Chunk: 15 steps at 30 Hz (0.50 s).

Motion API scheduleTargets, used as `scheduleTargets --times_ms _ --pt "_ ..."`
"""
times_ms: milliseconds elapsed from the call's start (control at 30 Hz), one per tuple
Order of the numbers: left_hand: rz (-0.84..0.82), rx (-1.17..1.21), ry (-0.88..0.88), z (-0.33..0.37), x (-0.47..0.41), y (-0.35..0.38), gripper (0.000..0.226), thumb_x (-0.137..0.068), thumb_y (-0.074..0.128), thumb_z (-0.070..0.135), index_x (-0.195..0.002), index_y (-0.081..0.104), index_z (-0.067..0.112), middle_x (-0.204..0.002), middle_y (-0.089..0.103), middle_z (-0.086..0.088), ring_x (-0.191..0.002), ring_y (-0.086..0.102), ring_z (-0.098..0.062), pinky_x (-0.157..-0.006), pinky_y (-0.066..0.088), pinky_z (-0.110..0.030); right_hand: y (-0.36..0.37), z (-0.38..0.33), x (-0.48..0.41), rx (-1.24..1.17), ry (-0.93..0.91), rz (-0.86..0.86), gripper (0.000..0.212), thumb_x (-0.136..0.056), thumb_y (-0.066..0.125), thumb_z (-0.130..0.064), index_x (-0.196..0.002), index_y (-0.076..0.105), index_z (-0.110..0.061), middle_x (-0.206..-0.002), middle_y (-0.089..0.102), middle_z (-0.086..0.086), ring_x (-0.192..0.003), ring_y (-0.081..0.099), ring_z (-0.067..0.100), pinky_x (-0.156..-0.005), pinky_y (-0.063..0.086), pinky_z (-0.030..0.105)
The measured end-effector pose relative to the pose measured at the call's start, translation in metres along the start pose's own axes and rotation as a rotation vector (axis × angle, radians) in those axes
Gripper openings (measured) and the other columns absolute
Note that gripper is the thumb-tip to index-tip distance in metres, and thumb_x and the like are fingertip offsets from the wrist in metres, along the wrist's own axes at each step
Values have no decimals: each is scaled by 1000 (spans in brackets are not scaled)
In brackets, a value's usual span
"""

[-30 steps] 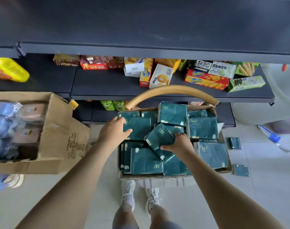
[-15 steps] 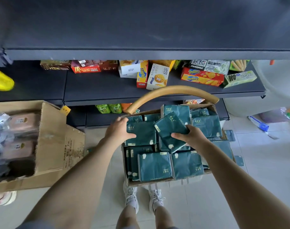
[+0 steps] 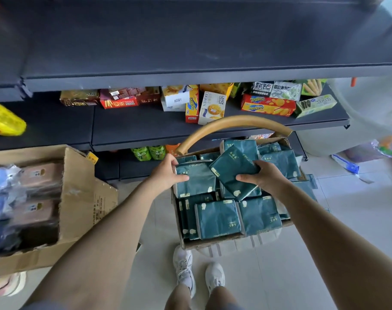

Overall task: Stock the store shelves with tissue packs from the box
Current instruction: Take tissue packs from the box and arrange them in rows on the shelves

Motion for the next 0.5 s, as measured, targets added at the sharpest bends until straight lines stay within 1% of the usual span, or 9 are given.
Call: scheduleTargets --times_ms 33,67,100,167,233,300,400,433,500 --pt "16 34 10 5 6 -8 47 -77 77 28 -104 40 17 -86 43 5 -79 44 -14 -65 35 -30 -4 -6 5 -32 -18 15 31 -71 82 -27 -92 62 -14 -85 66 4 -72 61 19 -65 52 31" --pt "37 70 22 10 13 -17 47 -77 77 27 -105 40 18 -88 44 5 -79 45 -14 -64 35 -28 -8 -12 11 -65 -31 25 28 -74 80 -27 -91 61 -15 -81 65 2 -67 58 15 -59 47 26" --pt "59 104 33 16 20 -27 48 -77 77 27 -107 40 19 -91 46 4 -80 46 -13 -63 36 -27 -12 -18 16 -96 -42 35 24 -76 78 -28 -88 61 -17 -79 64 0 -65 57 11 -57 43 23" --pt "115 148 55 29 37 -49 47 -78 76 28 -111 43 20 -95 48 2 -80 48 -11 -62 37 -23 -19 -29 24 -154 -72 64 20 -81 73 -31 -90 62 -17 -86 66 0 -77 62 14 -62 46 23" --pt "193 166 86 43 58 -73 46 -78 76 29 -113 49 17 -100 53 1 -87 53 -14 -64 40 -22 -26 -49 36 -163 -138 90 25 -87 67 -31 -102 65 -12 -92 67 1 -91 63 20 -70 49 27" --pt "277 184 116 52 81 -98 46 -78 76 31 -115 54 15 -109 58 -1 -99 58 -18 -74 46 -28 -34 -75 51 -113 -223 116 30 -89 64 -31 -110 65 -10 -94 66 2 -91 62 21 -74 50 30" --pt "348 210 133 61 119 -129 51 -78 75 37 -120 55 16 -114 60 1 -106 58 -18 -90 48 -36 -44 -108 82 -46 -302 115 27 -89 63 -35 -104 62 -13 -86 65 0 -75 58 16 -61 45 24" --pt "372 230 146 65 132 -139 53 -78 75 38 -122 55 16 -115 60 1 -107 57 -18 -92 48 -38 -48 -119 92 -30 -317 119 28 -88 64 -36 -102 61 -13 -83 64 1 -72 57 17 -59 44 24" --pt "430 267 171 73 160 -161 54 -77 76 38 -121 56 16 -116 60 2 -108 57 -18 -95 47 -41 -57 -141 113 -7 -365 142 28 -85 67 -37 -99 61 -13 -83 64 2 -74 59 21 -61 44 27"
Point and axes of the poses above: each hand's wrist, its own x-axis away from the middle knuckle, its own y-axis out of the palm, z = x × y, the point moved 9 cm from there along -x, towards the middle knuckle
